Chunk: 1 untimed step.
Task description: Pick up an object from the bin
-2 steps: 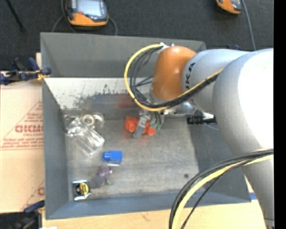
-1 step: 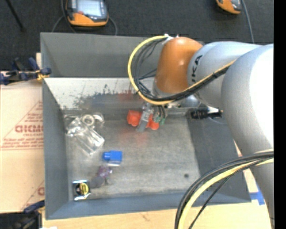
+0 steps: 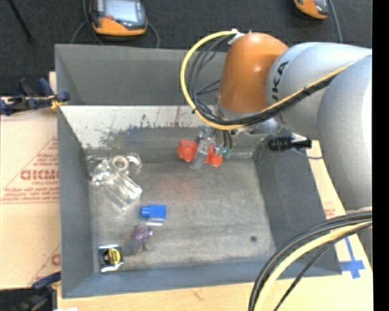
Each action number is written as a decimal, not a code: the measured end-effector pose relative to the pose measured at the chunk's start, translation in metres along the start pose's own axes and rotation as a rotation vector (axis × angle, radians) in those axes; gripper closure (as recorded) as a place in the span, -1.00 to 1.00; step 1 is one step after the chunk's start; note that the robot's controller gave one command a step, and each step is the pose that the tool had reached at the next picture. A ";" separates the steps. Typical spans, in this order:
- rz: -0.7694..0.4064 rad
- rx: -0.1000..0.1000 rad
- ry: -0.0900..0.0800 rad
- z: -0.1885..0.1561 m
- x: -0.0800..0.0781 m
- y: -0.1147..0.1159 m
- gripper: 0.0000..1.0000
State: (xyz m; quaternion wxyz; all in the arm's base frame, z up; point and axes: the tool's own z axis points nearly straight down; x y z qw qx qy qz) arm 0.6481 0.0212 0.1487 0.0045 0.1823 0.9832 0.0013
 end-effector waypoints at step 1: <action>-0.001 0.002 0.002 -0.005 -0.002 0.000 1.00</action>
Offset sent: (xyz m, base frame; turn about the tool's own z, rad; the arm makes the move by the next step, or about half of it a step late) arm 0.0000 0.0001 0.0041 0.0000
